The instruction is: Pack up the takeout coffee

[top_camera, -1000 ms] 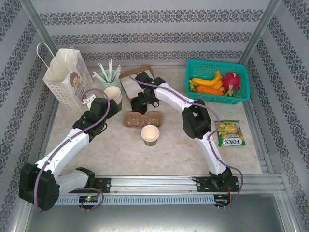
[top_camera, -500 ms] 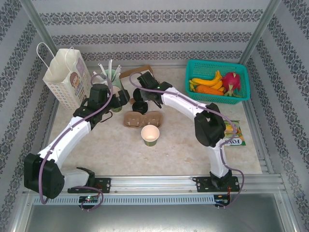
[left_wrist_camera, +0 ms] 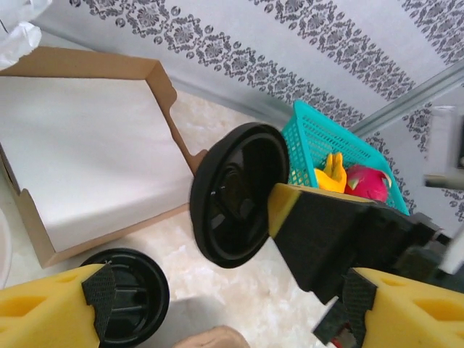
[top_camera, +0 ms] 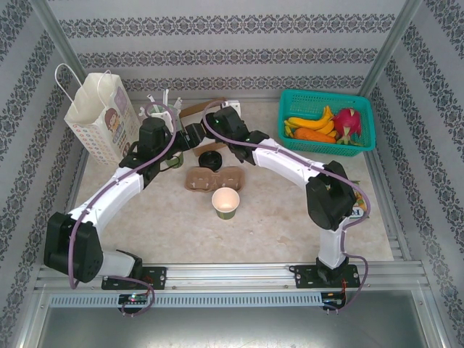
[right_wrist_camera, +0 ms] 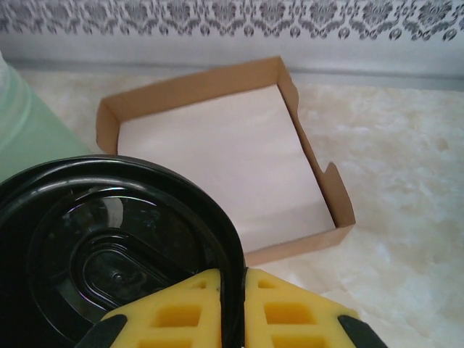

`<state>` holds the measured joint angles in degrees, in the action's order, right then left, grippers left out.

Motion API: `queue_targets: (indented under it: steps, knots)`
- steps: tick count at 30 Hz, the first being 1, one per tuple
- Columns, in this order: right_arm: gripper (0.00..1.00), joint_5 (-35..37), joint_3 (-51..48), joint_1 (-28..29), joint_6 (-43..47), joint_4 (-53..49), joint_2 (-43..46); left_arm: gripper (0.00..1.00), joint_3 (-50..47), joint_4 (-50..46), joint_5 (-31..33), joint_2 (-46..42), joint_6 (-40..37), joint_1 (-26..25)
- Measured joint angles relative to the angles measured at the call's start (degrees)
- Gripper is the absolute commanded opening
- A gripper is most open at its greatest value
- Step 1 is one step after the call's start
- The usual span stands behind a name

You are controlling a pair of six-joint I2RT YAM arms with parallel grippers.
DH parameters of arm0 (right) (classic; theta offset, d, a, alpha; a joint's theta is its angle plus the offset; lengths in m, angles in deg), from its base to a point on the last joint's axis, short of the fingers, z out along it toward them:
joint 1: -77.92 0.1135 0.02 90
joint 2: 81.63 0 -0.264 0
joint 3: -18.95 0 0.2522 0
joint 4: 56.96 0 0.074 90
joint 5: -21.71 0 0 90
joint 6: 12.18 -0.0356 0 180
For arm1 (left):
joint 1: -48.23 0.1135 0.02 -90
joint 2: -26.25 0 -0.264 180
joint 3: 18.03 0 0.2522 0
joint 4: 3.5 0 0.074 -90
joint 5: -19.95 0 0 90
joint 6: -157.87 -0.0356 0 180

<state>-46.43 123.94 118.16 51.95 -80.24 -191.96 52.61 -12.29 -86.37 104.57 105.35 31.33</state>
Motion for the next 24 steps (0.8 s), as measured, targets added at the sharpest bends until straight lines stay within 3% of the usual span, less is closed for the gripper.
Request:
queue_targets:
  steps: [13,24]
  knots:
    - [0.15,0.6,-1.9,0.0,-6.0,5.5,3.4,0.57,0.8,9.0,-3.2,8.2,3.1,-0.4]
    - [0.15,0.6,-2.5,0.0,-7.0,6.8,3.6,0.15,2.8,11.9,-5.0,10.0,3.3,-0.8]
